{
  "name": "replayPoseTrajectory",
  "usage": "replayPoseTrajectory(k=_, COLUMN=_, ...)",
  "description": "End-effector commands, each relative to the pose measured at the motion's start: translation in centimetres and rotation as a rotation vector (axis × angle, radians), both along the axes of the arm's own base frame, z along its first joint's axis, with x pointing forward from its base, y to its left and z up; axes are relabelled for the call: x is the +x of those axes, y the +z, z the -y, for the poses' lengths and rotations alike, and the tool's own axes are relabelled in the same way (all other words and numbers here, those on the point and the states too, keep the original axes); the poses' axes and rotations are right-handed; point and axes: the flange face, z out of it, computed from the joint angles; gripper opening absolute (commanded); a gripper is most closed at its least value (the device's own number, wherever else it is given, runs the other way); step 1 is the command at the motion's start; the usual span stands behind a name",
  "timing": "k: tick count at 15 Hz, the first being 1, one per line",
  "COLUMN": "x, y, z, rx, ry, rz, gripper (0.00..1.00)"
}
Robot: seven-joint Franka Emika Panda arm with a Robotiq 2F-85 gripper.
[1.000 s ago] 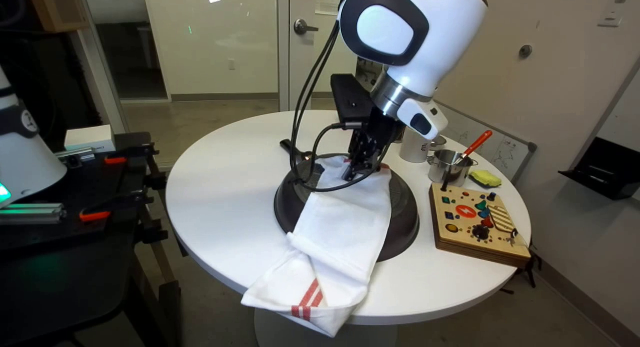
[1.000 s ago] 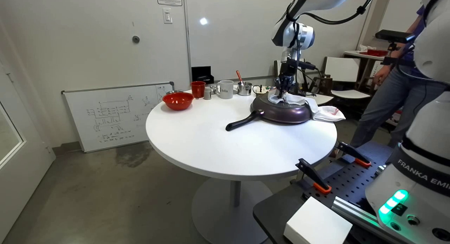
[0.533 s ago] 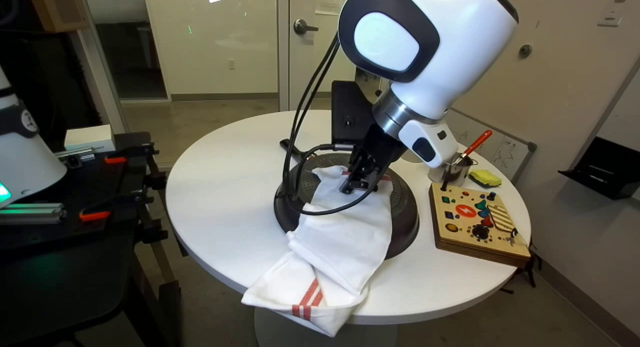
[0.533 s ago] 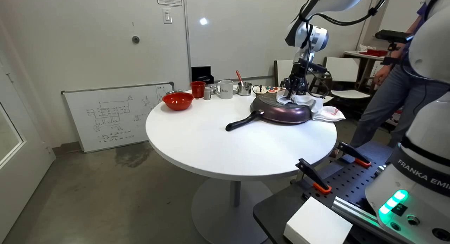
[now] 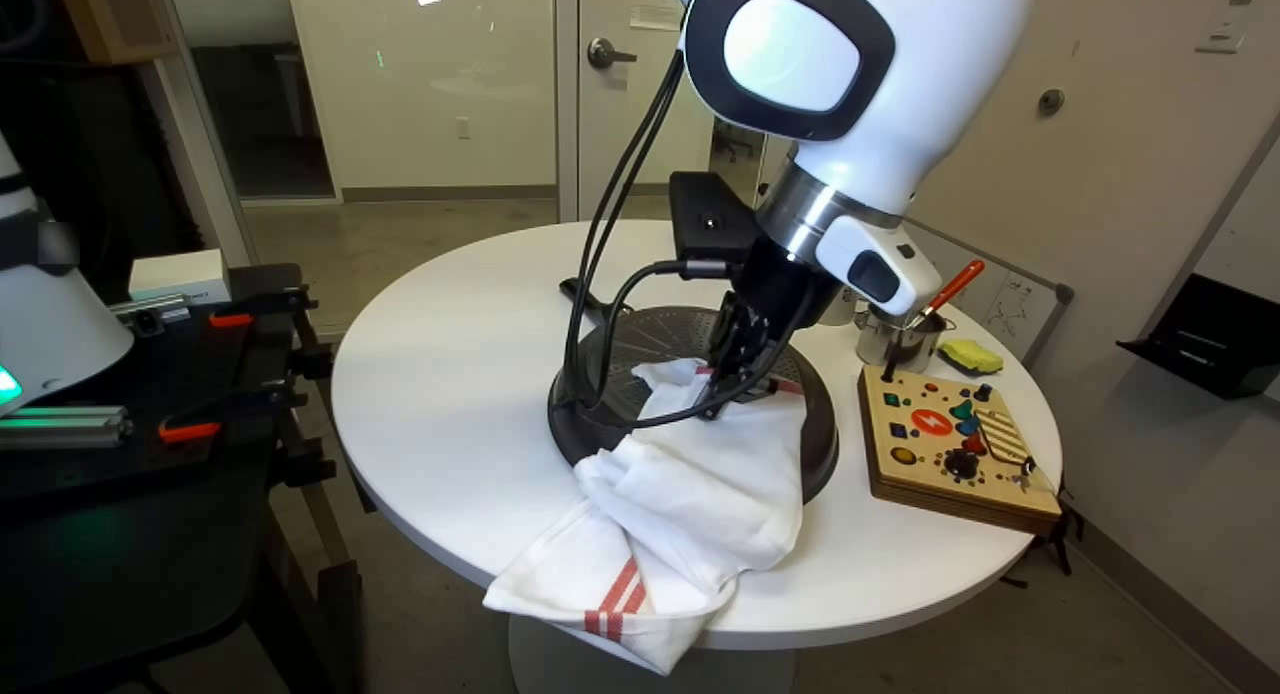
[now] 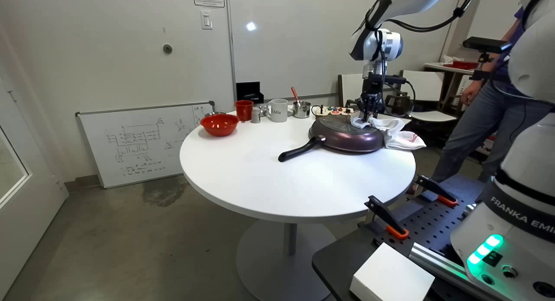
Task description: Use the towel to wipe the pan
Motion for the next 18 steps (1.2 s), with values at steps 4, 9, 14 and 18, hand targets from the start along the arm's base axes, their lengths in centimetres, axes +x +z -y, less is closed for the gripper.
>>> replayPoseTrajectory(k=4, x=0.8, y=-0.2, z=-0.3, rx=-0.156, ry=0.015, rz=-0.056, gripper=0.05)
replayPoseTrajectory(k=9, x=2.1, y=-0.8, z=-2.5, rx=-0.151, ry=0.038, rz=-0.038, gripper=0.05)
replayPoseTrajectory(k=14, x=5.3, y=-0.8, z=-6.6, rx=-0.081, ry=0.070, rz=0.022, gripper=0.05)
replayPoseTrajectory(k=18, x=8.4, y=-0.6, z=-11.2, rx=-0.026, ry=0.124, rz=0.071, gripper=0.05)
